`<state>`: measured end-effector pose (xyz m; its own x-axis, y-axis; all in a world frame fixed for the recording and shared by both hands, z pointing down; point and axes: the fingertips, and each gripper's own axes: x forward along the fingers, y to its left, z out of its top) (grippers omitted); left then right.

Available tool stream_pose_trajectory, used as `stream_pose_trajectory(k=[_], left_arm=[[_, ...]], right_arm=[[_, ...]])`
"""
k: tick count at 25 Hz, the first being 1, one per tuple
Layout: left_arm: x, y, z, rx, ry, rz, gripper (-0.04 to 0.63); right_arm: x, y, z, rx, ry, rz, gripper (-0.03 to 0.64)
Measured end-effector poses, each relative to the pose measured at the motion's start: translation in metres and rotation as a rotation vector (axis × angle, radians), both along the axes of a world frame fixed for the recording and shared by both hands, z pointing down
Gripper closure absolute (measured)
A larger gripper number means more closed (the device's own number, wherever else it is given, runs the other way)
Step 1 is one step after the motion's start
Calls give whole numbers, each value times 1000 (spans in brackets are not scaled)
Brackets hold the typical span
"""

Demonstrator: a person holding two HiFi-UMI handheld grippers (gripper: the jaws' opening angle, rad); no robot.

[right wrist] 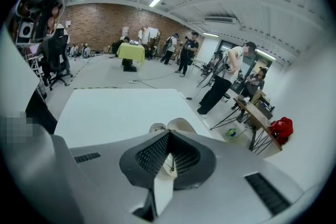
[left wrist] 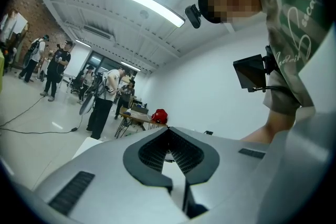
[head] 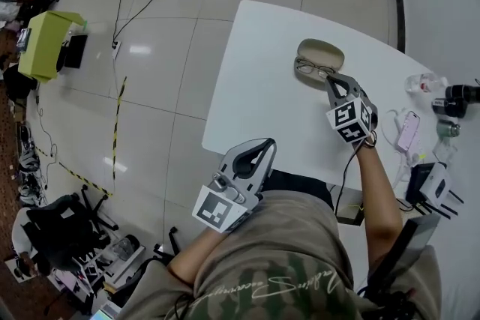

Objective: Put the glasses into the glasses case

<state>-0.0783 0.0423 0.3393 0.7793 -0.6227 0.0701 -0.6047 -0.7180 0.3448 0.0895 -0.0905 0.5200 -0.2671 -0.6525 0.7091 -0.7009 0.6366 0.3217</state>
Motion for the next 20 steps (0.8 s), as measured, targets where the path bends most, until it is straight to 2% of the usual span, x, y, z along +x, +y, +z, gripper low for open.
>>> stream_pose_trajectory(k=[8,15,20], left_arm=[[-9,7,-4,1,69,59,595],[-14,25,5,-30,122,137,595],[-7,36,6,-11,115,177,595]], right_arm=[[-7,36,-69,140,-239,218,604],[-16,89,-109,261,-222,265,604],[-17,126,-135,306,-347,366,604]])
